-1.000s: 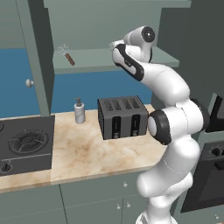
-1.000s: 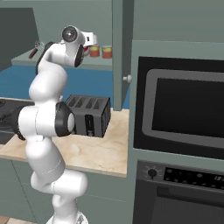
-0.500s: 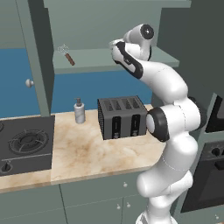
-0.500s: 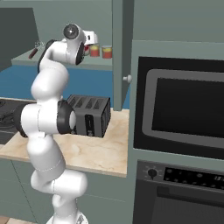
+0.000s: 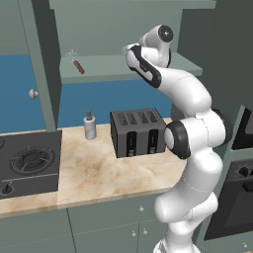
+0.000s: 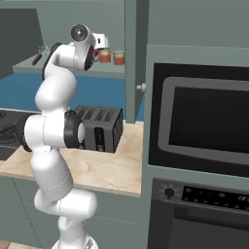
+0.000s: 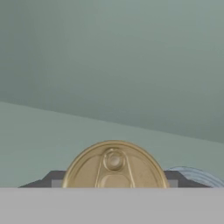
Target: Pick the cans from the counter and place them in their designated side in the cabinet.
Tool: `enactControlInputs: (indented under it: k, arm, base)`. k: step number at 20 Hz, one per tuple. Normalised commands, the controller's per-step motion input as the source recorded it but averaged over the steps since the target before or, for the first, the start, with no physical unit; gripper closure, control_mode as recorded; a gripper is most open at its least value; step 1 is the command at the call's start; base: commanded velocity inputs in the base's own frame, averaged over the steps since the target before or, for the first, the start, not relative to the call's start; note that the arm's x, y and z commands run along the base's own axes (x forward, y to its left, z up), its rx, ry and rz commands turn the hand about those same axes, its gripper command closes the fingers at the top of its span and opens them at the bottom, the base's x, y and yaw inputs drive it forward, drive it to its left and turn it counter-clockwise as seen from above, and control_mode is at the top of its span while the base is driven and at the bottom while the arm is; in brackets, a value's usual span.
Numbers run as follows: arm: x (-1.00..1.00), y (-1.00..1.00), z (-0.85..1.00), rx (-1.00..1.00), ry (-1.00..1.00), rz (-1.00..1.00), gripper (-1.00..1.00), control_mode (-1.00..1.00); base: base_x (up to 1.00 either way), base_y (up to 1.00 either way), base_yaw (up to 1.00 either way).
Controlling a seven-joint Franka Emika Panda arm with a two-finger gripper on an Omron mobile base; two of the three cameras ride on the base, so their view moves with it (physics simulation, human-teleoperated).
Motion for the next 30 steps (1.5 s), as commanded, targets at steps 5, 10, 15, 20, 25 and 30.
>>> enactControlInputs:
  k: [5, 10, 15, 20, 25, 30]
  arm:
    - [0.02, 0.0, -0.24, 0.0, 0.0, 0.0, -1.0, -1.0]
    - [0.0, 0.0, -0.04, 0.0, -0.01, 0.0, -1.0, -1.0]
    - [0.0, 0.0, 0.0, 0.0, -0.04, 0.0, -1.0, -1.0]
    - [0.12, 0.0, 0.0, 0.0, -0.04, 0.0, -1.0, -1.0]
    - [0.03, -0.04, 0.09, 0.0, -0.07, 0.0, -1.0, -1.0]
    - [-0.44, -0.04, 0.14, 0.0, -0.16, 0.0, -1.0, -1.0]
  base:
    - [0.0, 0.0, 0.0]
    - [0.0, 0.0, 0.0]
    - [0.0, 0.0, 0.0]
    - [0.0, 0.0, 0.0]
    - [0.0, 0.0, 0.0]
    - [0.0, 0.0, 0.0]
